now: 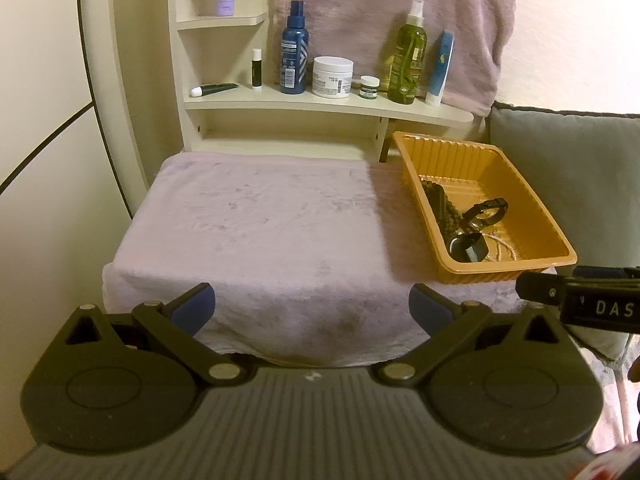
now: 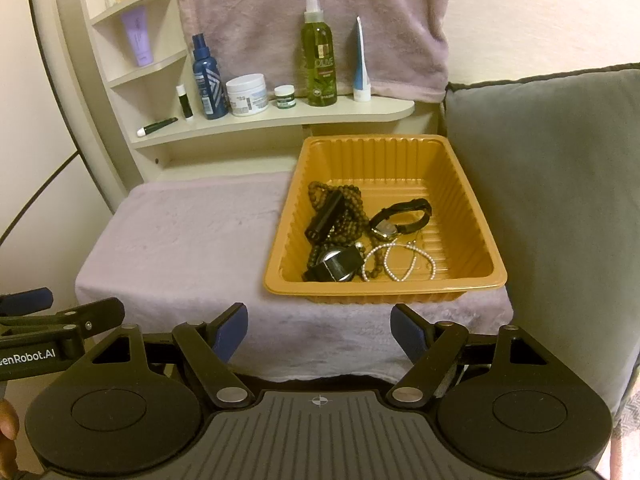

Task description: Organize jewelry

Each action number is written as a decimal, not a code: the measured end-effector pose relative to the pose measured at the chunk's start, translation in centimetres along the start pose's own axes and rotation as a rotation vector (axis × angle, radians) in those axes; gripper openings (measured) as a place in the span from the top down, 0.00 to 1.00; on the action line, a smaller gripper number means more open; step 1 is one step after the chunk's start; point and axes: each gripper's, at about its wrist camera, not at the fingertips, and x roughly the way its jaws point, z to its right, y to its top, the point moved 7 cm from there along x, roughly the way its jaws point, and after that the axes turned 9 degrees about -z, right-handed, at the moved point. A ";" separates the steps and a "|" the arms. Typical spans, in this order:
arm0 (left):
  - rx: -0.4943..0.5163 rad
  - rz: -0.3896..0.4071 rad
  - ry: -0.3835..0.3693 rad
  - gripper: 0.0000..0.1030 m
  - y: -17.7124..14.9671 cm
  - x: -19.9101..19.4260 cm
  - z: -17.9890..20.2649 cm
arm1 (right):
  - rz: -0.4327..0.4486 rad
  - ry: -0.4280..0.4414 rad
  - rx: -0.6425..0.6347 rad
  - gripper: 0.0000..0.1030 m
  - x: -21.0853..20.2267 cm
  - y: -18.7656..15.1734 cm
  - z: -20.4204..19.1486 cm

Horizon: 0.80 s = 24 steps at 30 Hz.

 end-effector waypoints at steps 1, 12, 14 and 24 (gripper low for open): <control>-0.002 0.000 0.000 0.01 0.0 0.0 0.0 | 0.000 0.000 -0.001 0.24 0.0 0.0 0.0; -0.001 0.000 -0.001 0.01 -0.1 0.0 0.1 | 0.001 0.000 0.000 0.24 0.0 -0.1 0.0; -0.002 0.000 0.000 0.01 -0.1 0.1 0.1 | 0.001 0.000 -0.001 0.24 0.1 -0.1 0.0; 0.000 0.000 -0.003 0.01 -0.1 0.1 0.1 | 0.000 0.000 0.000 0.24 0.1 -0.2 0.0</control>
